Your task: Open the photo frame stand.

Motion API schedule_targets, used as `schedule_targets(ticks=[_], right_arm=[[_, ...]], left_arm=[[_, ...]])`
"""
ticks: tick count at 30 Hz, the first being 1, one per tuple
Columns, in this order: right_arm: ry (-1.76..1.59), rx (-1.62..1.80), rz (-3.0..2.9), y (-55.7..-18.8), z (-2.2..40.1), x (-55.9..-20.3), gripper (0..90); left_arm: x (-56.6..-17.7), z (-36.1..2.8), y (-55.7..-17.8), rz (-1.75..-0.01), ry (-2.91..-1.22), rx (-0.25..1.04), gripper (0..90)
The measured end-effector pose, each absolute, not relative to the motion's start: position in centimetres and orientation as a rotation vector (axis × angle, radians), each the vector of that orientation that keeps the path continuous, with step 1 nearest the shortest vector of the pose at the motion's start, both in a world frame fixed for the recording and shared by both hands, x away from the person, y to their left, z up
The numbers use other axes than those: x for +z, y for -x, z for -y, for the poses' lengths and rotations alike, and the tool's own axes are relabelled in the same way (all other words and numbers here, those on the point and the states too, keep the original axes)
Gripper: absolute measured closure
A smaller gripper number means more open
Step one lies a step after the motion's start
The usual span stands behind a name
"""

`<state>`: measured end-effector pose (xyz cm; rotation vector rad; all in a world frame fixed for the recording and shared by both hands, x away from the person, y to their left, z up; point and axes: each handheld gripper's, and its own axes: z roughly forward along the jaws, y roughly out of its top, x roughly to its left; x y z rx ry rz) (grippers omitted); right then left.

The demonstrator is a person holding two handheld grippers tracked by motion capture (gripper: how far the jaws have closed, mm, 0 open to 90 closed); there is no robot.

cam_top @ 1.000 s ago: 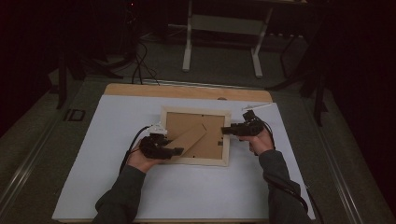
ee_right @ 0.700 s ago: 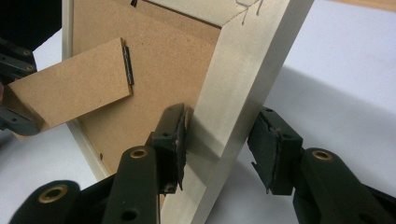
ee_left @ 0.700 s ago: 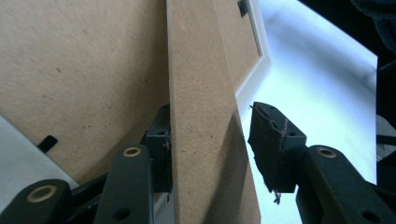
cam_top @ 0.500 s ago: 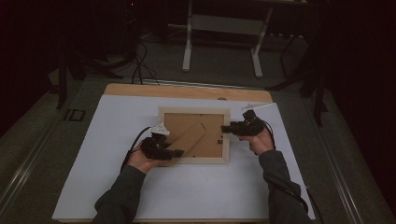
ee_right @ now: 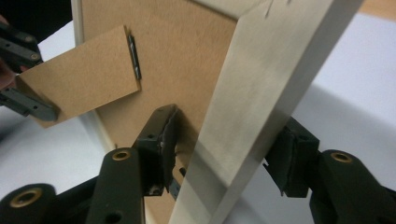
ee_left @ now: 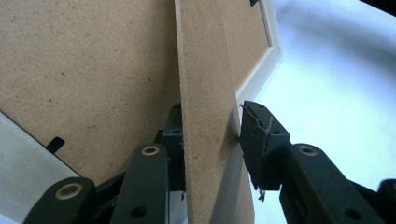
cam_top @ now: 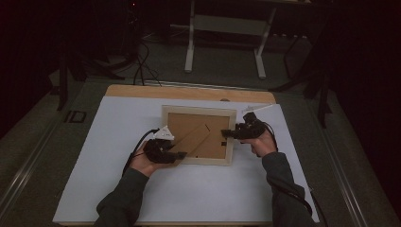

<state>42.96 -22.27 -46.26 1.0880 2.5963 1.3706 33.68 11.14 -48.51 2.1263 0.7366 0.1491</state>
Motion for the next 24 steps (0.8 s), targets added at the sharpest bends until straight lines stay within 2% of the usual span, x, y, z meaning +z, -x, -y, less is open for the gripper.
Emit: schedule_targets(ticks=[6,15,24], right_arm=[[-1.075,1.381,-2.671,-43.0,21.8,-47.4,44.4],[-1.016,1.405,-2.663,-42.6,21.9,-46.8,50.9],[-0.98,1.396,-2.632,-42.3,21.8,-46.2,53.3]], left_arm=[[-48.5,-11.1,-33.6,-0.728,-2.132,0.168,64.8],[-48.4,-11.2,-33.6,-0.746,-2.128,0.199,66.2],[-48.2,-11.2,-33.6,-0.761,-2.122,0.235,66.9]])
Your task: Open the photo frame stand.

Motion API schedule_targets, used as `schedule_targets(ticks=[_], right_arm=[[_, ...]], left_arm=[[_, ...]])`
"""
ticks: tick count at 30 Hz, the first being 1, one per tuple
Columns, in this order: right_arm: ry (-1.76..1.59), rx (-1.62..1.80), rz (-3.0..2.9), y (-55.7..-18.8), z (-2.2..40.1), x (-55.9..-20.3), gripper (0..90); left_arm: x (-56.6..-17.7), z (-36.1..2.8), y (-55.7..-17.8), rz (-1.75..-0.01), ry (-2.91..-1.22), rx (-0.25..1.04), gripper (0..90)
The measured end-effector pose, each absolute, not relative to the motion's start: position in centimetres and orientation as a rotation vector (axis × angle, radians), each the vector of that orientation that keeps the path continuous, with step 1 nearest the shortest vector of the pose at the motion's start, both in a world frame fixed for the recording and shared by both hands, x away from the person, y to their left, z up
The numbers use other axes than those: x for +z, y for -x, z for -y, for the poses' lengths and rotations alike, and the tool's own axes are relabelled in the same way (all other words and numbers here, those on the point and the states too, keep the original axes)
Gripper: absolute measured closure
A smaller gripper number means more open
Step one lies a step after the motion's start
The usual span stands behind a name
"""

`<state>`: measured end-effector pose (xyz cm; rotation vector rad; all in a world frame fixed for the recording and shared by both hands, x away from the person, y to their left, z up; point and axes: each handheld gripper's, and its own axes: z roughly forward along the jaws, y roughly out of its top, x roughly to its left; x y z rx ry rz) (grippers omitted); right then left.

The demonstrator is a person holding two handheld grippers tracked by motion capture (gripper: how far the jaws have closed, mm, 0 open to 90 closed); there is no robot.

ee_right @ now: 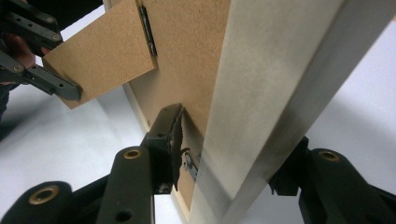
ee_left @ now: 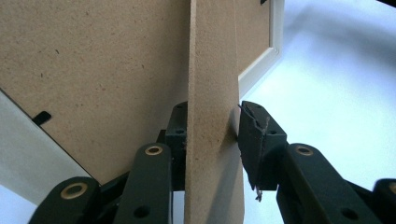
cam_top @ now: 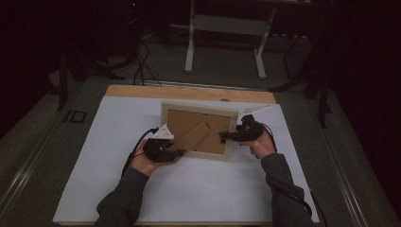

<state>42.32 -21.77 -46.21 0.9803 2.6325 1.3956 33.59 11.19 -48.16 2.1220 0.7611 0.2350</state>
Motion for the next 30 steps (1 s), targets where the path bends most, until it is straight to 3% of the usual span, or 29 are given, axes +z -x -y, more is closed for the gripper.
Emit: schedule_targets(ticks=[30], right_arm=[[-0.866,1.282,-2.56,-41.4,21.0,-45.1,64.2]], left_arm=[[-47.8,-10.7,-33.6,-0.802,-2.109,0.366,67.9]])
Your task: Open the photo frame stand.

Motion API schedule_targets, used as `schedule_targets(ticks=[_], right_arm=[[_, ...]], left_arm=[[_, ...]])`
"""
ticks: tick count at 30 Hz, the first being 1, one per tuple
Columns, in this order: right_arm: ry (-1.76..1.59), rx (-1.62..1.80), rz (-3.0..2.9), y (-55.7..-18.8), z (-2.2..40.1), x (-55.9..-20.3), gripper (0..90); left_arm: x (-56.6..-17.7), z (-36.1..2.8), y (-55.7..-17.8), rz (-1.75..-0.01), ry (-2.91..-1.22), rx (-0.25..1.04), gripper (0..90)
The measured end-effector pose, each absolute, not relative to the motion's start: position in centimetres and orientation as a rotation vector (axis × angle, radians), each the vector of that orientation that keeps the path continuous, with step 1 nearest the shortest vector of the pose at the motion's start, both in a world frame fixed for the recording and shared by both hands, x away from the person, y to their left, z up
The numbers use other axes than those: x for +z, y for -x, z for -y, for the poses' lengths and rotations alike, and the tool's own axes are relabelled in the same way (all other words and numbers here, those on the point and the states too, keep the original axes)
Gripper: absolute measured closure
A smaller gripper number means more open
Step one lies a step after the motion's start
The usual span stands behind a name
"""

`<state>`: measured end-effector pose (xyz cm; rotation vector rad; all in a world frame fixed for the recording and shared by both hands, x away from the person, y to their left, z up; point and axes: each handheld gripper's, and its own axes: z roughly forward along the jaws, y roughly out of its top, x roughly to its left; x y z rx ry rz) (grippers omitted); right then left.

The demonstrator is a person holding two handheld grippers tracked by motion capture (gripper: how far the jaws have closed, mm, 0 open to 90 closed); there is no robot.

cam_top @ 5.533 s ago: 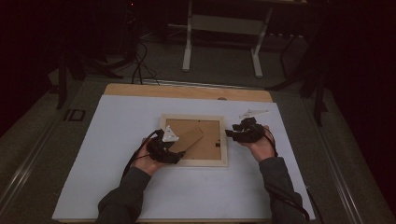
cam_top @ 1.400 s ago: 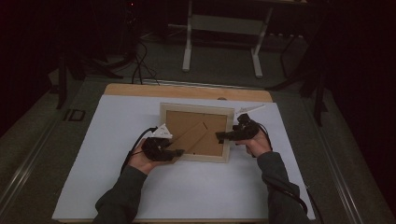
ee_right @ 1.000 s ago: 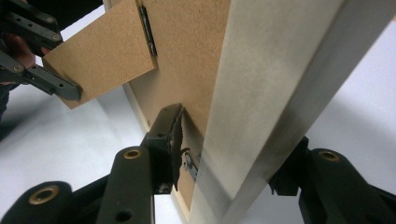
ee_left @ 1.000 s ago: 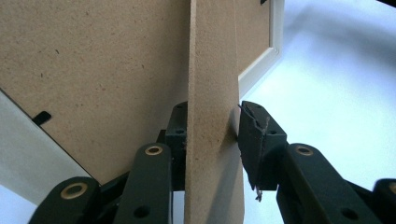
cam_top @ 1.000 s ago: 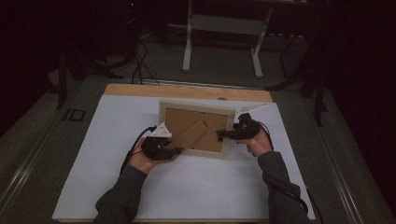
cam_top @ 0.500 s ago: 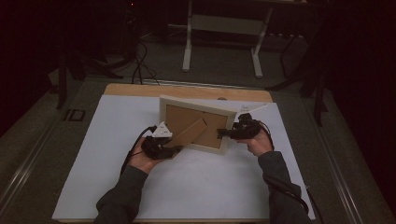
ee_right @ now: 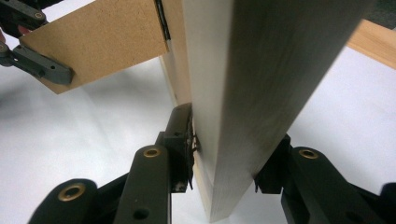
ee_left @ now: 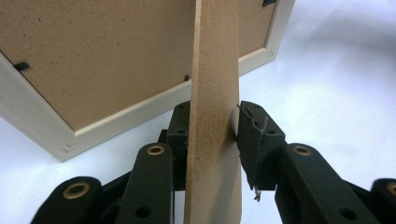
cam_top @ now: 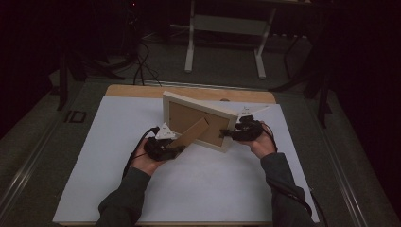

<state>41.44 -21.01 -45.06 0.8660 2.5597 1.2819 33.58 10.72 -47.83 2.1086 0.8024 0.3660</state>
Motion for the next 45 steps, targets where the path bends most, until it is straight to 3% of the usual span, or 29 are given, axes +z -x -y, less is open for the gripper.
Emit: schedule_targets(ticks=[24,45], right_arm=[[-0.845,1.199,-2.474,-41.8,20.0,-45.0,67.1],[-0.826,1.197,-2.461,-41.2,19.7,-45.1,66.7]], left_arm=[[-48.0,-10.1,-34.5,-0.837,-2.095,0.452,65.7],[-48.0,-10.2,-34.0,-0.835,-2.12,0.414,65.5]])
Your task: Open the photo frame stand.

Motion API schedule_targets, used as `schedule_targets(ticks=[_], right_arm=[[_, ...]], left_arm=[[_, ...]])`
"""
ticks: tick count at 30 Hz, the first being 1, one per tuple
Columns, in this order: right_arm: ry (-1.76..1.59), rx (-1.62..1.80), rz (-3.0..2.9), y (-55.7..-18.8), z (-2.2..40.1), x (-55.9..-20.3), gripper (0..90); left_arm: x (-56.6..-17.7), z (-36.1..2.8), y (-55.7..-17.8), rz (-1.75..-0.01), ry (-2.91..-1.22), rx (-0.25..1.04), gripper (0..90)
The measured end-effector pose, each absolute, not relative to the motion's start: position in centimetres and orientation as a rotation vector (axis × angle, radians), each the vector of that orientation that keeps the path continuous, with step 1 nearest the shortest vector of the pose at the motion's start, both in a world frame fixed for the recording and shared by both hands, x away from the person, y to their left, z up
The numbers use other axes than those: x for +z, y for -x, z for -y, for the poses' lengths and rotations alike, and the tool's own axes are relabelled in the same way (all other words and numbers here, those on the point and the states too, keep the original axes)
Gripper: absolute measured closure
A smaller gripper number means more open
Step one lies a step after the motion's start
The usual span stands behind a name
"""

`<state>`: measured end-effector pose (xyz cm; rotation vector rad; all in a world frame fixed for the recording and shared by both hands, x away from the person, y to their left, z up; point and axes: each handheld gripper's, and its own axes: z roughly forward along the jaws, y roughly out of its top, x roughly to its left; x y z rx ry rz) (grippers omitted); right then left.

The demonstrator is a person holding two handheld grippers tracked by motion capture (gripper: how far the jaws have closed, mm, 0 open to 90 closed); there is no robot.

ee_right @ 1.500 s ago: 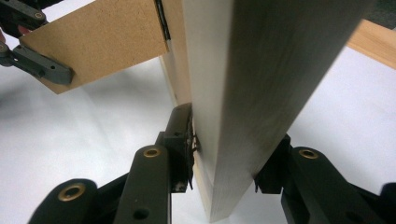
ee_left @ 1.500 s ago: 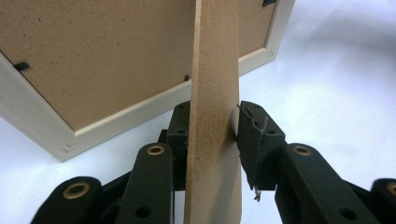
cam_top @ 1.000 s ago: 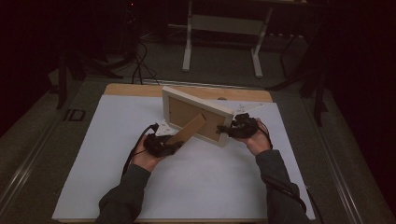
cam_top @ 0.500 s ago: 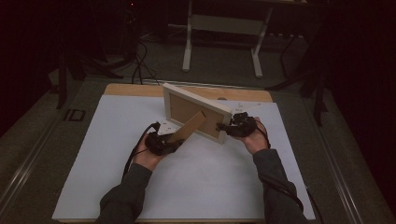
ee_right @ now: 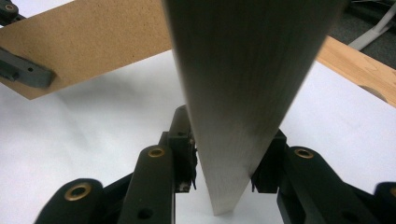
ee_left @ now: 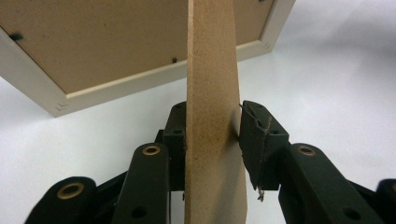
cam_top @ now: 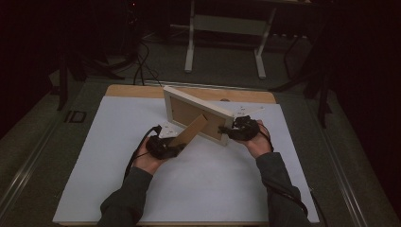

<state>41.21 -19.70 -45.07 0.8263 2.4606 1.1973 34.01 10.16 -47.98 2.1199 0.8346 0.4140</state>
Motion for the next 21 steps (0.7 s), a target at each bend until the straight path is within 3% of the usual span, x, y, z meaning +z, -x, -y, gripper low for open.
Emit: schedule_targets(ticks=[21], right_arm=[[-0.815,1.222,-2.474,-40.48,19.54,-45.25,65.3]], left_arm=[[-48.0,-10.91,-33.85,-0.799,-2.098,0.284,58.8]])
